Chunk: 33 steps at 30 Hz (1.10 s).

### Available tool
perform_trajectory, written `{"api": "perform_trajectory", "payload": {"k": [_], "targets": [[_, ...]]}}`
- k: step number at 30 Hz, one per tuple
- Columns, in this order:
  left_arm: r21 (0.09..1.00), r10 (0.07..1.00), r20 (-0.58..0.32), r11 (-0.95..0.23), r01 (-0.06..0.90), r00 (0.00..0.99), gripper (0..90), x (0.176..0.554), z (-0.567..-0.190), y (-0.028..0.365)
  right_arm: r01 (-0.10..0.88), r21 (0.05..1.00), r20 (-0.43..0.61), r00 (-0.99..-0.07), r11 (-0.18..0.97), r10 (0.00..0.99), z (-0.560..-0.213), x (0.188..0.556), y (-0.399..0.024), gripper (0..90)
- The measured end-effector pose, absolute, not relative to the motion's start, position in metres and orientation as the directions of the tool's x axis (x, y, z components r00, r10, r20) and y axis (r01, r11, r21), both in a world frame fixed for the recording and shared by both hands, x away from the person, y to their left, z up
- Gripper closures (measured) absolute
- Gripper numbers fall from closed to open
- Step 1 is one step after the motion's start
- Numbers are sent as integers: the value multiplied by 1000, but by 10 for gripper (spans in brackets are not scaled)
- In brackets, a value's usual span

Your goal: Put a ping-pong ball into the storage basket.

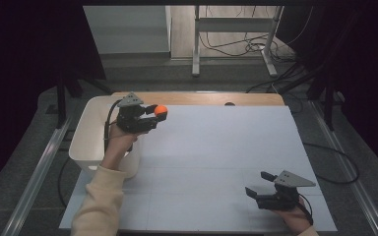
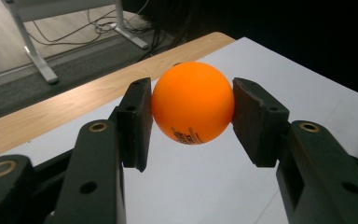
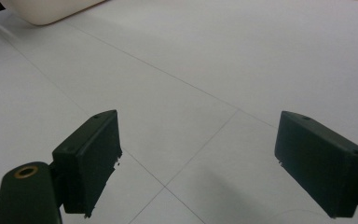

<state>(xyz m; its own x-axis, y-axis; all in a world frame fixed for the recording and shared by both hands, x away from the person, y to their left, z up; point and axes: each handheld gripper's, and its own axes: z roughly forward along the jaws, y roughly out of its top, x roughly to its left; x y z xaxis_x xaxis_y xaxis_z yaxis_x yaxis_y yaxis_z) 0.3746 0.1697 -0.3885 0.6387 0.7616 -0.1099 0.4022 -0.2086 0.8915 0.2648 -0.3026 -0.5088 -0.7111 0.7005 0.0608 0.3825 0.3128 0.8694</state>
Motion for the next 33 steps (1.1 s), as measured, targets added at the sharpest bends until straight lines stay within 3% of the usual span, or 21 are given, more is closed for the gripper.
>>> {"api": "perform_trajectory", "payload": {"k": [33], "targets": [[899,831,-108,-153,410,546,499,373,-384,203,382,867,54,-712,320,701,-509,265,-303,150]]}}
